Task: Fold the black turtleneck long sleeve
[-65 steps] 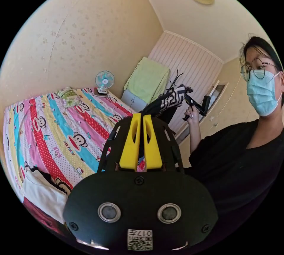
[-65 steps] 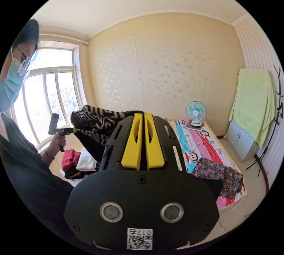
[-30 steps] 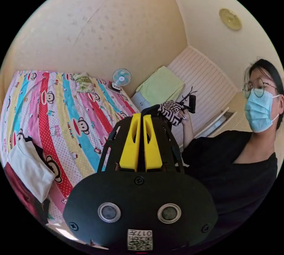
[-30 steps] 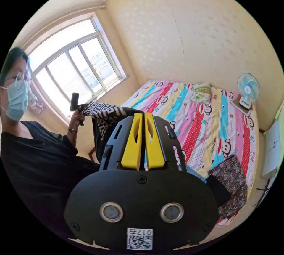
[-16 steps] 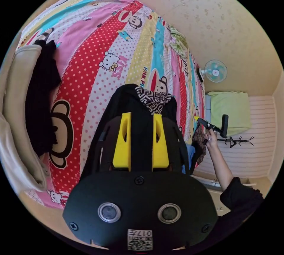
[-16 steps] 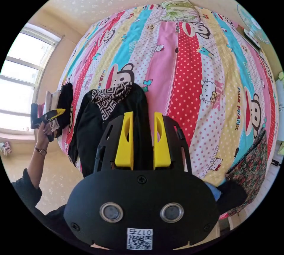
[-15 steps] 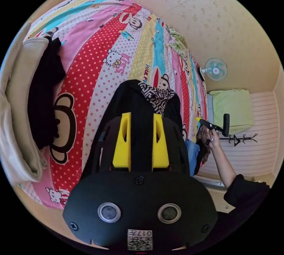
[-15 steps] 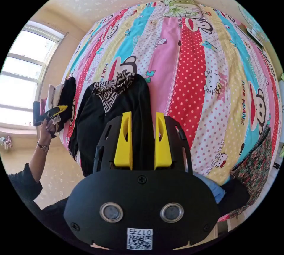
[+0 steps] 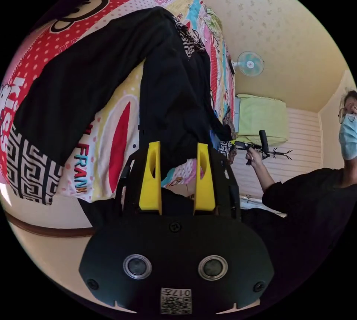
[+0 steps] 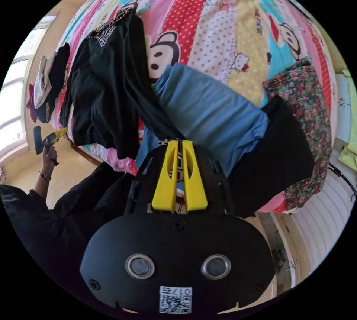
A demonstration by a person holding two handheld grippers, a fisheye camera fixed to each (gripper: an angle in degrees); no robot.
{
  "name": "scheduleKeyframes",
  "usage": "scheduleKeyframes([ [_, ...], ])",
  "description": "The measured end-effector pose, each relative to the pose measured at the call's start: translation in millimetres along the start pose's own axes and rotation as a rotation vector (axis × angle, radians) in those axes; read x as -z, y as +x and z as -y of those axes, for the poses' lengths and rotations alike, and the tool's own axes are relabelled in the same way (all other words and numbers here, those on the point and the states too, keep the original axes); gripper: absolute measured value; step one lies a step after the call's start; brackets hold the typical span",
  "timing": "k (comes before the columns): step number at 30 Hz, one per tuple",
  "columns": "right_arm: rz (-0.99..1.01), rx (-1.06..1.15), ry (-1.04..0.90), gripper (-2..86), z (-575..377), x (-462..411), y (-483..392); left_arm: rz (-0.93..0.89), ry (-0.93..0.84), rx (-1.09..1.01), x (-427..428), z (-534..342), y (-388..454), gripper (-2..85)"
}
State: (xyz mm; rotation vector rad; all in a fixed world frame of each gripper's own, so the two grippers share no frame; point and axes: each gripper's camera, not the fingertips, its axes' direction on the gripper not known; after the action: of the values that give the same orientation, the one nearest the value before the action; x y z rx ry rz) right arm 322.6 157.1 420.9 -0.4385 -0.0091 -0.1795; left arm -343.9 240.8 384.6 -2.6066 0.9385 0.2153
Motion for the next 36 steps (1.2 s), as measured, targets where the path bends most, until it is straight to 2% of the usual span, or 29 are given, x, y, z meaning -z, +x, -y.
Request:
scheduleKeyframes([
  [2,-0.122,-0.16,0.081,6.9,14,19,33,0.029,-0.023,-0.023,1,7,-2,14.4],
  [4,-0.059,-0.255,0.128,11.0,17,27,46,0.01,-0.008,-0.031,3,10,-5,16.1],
  [6,0.22,-0.128,0.146,12.9,13,7,20,0.039,0.008,0.002,2,12,-14,16.4],
  [7,0.295,-0.082,0.136,12.8,12,-3,8,0.048,0.005,0.011,1,13,-17,16.4],
  [9,0.467,0.055,0.003,12.5,9,-61,-50,0.05,-0.038,0.057,-13,18,-32,16.3],
  [12,0.454,0.133,-0.21,13.6,10,-138,-115,0.006,-0.072,0.052,-26,21,-46,14.1],
  [14,0.414,0.172,-0.218,13.4,12,-149,-137,-0.011,-0.105,0.04,-19,21,-53,10.5],
  [15,0.332,0.253,-0.239,10.5,14,-145,-146,-0.032,-0.139,0.035,-11,21,-59,7.7],
  [18,0.332,0.365,-0.283,4.6,14,-113,-145,-0.086,-0.139,0.0,30,13,-58,4.3],
  [20,0.333,0.387,-0.326,3.9,12,-86,-135,-0.09,-0.152,-0.03,54,7,-51,4.1],
  [23,0.261,0.364,-0.383,3.7,3,-65,-117,-0.087,-0.191,0.001,66,-4,-51,4.3],
  [26,0.241,0.288,-0.427,4.5,-3,-92,-107,-0.138,-0.173,0.11,52,-14,-77,5.8],
  [28,0.208,0.205,-0.481,5.5,-1,-115,-103,-0.226,-0.059,0.233,58,-19,-108,9.5],
  [30,0.124,0.135,-0.426,7.7,6,-117,-111,-0.353,0.25,0.433,90,-36,-154,14.8],
  [32,0.119,0.121,-0.331,8.2,14,-108,-127,-0.393,0.454,0.596,111,-56,-184,16.0],
  [33,0.159,0.131,-0.287,8.2,20,-105,-141,-0.389,0.526,0.709,119,-68,-201,16.7],
  [36,0.307,0.23,-0.207,8.1,35,-105,-191,-0.324,0.6,0.867,127,-82,-228,18.3],
])
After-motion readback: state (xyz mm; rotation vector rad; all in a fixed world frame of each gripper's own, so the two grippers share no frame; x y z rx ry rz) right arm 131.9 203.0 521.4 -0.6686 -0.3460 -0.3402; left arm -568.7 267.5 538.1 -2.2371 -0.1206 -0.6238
